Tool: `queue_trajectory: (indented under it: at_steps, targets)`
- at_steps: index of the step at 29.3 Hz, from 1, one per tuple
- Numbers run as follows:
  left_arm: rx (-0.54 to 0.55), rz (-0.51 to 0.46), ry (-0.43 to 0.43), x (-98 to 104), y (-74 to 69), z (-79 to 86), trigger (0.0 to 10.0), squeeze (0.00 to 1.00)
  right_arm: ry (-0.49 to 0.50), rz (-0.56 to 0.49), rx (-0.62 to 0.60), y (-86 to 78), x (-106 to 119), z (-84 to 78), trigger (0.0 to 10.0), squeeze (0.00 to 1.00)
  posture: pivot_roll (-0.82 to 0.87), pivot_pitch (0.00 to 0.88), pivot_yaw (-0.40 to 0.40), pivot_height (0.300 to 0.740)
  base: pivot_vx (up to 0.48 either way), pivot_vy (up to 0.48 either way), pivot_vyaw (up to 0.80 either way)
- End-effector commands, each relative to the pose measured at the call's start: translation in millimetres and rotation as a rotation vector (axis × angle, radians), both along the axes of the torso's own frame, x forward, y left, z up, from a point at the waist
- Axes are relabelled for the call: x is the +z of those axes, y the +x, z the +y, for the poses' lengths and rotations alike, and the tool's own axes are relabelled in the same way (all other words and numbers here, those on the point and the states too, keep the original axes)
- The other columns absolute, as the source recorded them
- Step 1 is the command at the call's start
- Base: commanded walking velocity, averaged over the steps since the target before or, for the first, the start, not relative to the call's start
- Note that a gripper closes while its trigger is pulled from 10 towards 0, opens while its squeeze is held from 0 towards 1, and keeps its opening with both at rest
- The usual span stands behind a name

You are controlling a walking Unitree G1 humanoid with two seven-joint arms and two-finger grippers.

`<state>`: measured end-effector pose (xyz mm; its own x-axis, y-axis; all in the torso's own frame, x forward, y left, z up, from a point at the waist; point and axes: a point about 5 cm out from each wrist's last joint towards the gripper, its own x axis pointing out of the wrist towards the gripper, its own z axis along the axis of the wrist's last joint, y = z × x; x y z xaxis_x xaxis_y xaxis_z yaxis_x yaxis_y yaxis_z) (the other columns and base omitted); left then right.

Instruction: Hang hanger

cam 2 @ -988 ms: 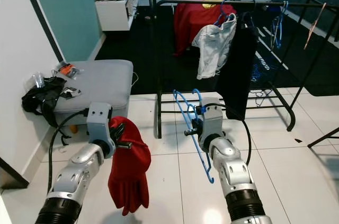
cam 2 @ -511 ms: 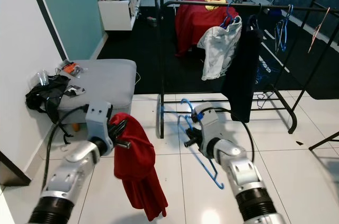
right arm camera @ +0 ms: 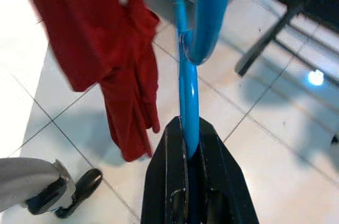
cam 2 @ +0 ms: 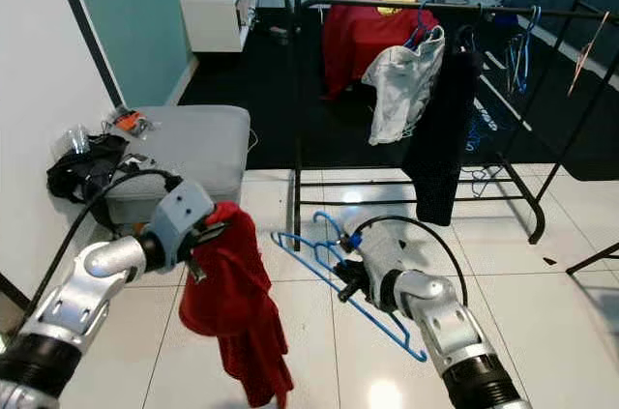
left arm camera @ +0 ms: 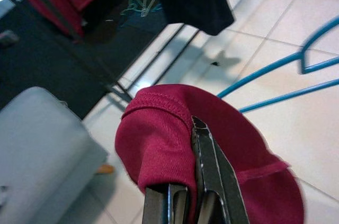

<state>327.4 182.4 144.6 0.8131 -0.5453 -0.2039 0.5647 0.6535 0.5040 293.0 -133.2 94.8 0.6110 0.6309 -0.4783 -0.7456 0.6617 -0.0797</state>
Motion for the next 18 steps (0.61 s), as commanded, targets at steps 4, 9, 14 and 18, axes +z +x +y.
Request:
queue_trajectory:
  at_steps: [4, 9, 14, 18]
  targets:
    - [0.025, -0.039, 0.062, 6.2, 5.9, 8.4, 10.0, 0.0, 0.004, 0.006, 0.077, -6.7, 3.7, 12.9, 10.0, 0.0, -0.06, 0.0, -0.016, 0.74, 0.0, 0.0, 0.0]
    - [0.058, -0.055, 0.08, 8.3, 12.1, 11.2, 10.0, 0.0, -0.008, 0.005, 0.145, -10.8, 7.5, 22.1, 10.0, 0.0, -0.06, 0.0, -0.012, 0.74, 0.0, 0.0, 0.0]
    - [0.018, -0.069, 0.08, 10.4, 11.5, 11.6, 10.0, 0.0, -0.019, -0.055, 0.139, -4.2, 15.6, 22.5, 10.0, 0.0, -0.06, 0.0, -0.013, 0.74, 0.0, 0.0, 0.0]
    - [0.008, -0.067, 0.105, 8.9, 12.0, 15.5, 10.0, 0.0, -0.027, -0.064, 0.157, -3.4, 21.9, 20.9, 10.0, 0.0, -0.06, 0.0, -0.012, 0.74, 0.0, 0.0, 0.0]
